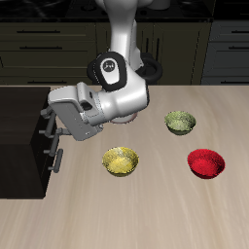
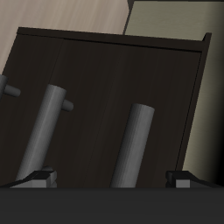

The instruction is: Open the top drawer of the wooden cabinet

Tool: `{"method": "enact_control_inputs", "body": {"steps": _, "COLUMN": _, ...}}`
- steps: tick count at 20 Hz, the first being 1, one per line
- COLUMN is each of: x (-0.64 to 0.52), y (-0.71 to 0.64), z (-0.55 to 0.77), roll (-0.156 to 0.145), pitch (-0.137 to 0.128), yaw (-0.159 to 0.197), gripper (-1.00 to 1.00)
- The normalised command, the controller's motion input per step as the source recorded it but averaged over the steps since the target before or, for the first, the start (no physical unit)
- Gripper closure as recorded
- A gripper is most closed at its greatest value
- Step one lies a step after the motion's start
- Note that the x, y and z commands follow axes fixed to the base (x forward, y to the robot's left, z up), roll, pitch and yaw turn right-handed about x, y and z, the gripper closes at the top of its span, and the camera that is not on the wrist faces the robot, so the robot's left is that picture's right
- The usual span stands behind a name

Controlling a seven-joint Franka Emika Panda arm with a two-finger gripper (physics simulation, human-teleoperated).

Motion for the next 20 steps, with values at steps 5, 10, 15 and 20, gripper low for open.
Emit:
{"method": "enact_control_inputs", "body": {"steps": 5, "x": -0.04, "y": 0.06, "z": 0.42, "roll": 0.021, "pitch": -0.067, "yaw": -0.028, "gripper": -1.00}}
{"method": "enact_control_inputs", "body": {"steps": 10, "x": 0.04, "y": -0.13, "z": 0.16, "roll": -0.001, "pitch": -0.012, "yaw": -0.014, "gripper": -1.00}}
{"method": "enact_control_inputs", "body": {"steps": 15, "x": 0.11, "y": 0.14, "z": -0.02, "roll": 0.023, "pitch": -0.006, "yaw": 0.013, "gripper": -1.00}}
{"method": "enact_control_inputs", "body": {"steps": 20, "x": 0.10, "y": 0.12, "z": -0.11, "roll": 0.023, "pitch": 0.024, "yaw": 0.010, "gripper": -1.00}}
